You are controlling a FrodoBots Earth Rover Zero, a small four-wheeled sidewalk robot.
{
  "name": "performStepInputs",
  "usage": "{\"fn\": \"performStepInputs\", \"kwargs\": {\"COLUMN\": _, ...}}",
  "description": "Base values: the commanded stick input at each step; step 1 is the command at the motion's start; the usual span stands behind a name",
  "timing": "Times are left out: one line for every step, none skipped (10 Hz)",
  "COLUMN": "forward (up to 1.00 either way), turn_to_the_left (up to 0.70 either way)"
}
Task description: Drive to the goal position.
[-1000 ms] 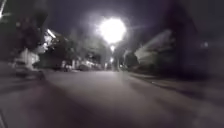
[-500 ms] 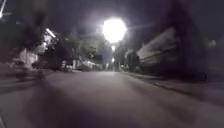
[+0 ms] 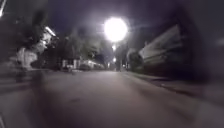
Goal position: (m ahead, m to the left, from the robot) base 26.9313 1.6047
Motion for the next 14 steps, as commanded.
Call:
{"fn": "performStepInputs", "kwargs": {"forward": 0.70, "turn_to_the_left": -0.35}}
{"fn": "performStepInputs", "kwargs": {"forward": 0.70, "turn_to_the_left": -0.35}}
{"fn": "performStepInputs", "kwargs": {"forward": 0.70, "turn_to_the_left": -0.30}}
{"fn": "performStepInputs", "kwargs": {"forward": 0.70, "turn_to_the_left": 0.00}}
{"fn": "performStepInputs", "kwargs": {"forward": 0.70, "turn_to_the_left": 0.00}}
{"fn": "performStepInputs", "kwargs": {"forward": 0.70, "turn_to_the_left": 0.00}}
{"fn": "performStepInputs", "kwargs": {"forward": 0.70, "turn_to_the_left": 0.00}}
{"fn": "performStepInputs", "kwargs": {"forward": 0.70, "turn_to_the_left": 0.00}}
{"fn": "performStepInputs", "kwargs": {"forward": 0.70, "turn_to_the_left": 0.00}}
{"fn": "performStepInputs", "kwargs": {"forward": 0.70, "turn_to_the_left": 0.00}}
{"fn": "performStepInputs", "kwargs": {"forward": 0.70, "turn_to_the_left": 0.00}}
{"fn": "performStepInputs", "kwargs": {"forward": 0.70, "turn_to_the_left": 0.00}}
{"fn": "performStepInputs", "kwargs": {"forward": 0.70, "turn_to_the_left": 0.00}}
{"fn": "performStepInputs", "kwargs": {"forward": 0.70, "turn_to_the_left": 0.00}}
